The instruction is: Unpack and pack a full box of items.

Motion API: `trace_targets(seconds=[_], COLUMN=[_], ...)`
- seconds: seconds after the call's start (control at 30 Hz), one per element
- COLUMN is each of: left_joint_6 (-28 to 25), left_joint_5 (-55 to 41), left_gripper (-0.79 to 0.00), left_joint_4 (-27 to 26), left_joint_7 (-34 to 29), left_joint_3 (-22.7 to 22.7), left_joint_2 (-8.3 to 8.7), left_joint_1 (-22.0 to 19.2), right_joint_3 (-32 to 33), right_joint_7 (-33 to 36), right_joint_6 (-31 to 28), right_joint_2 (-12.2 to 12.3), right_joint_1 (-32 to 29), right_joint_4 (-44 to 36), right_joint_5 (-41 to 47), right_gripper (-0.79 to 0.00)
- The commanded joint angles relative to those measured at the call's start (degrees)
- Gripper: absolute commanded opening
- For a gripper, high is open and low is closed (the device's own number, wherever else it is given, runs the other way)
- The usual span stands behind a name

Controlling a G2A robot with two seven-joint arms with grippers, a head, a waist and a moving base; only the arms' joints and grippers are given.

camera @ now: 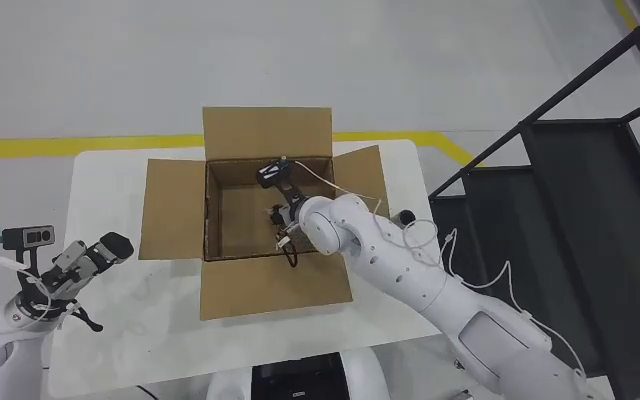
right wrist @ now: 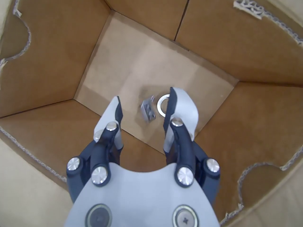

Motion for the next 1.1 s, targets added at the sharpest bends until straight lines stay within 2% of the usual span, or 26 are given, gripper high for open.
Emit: trace_targets(seconds=[0.0,0.07,0.17,0.37,0.43,0.5,0.63,0.73,0.87,1.07], left_joint_6=[0.0,0.0,0.0,0.0,0.0,0.0,0.0,0.0,0.0,0.0], left_joint_5=[0.0,0.0,0.0,0.0,0.0,0.0,0.0,0.0,0.0,0.0], left_gripper=[0.0,0.0,0.0,0.0,0.0,0.0,0.0,0.0,0.0,0.0], left_joint_4=[0.0,0.0,0.0,0.0,0.0,0.0,0.0,0.0,0.0,0.0], left_joint_7=[0.0,0.0,0.0,0.0,0.0,0.0,0.0,0.0,0.0,0.0], left_joint_3=[0.0,0.0,0.0,0.0,0.0,0.0,0.0,0.0,0.0,0.0], left_joint_2=[0.0,0.0,0.0,0.0,0.0,0.0,0.0,0.0,0.0,0.0], left_joint_1=[0.0,0.0,0.0,0.0,0.0,0.0,0.0,0.0,0.0,0.0], right_joint_3=[1.0,3.53,10.72,32.95,40.12,46.95,56.29,60.14,61.16,56.62], right_joint_7=[0.01,0.02,0.09,1.24,0.57,-1.71,-8.41,-10.82,-10.62,-8.06], right_joint_6=[-0.93,-3.06,-7.97,-23.37,-28.59,-31.25,-29.9,-26.89,-21.92,-15.48], right_joint_2=[0.37,1.33,3.94,9.01,9.98,10.62,11.02,11.11,11.22,11.3], right_joint_1=[-1.22,-3.79,-11.01,-29.77,-34.89,-39.04,-45.35,-47.35,-46.89,-42.18], right_joint_4=[-1.5,-5.01,-13.97,-32.18,-35.64,-37.67,-38.14,-36.43,-32.9,-24.74], right_joint_5=[-0.33,-0.07,-0.26,6.33,10.64,12.98,14.33,14.56,12.59,6.13], right_gripper=[0.0,0.0,0.0,0.0,0.0,0.0,0.0,0.0,0.0,0.0])
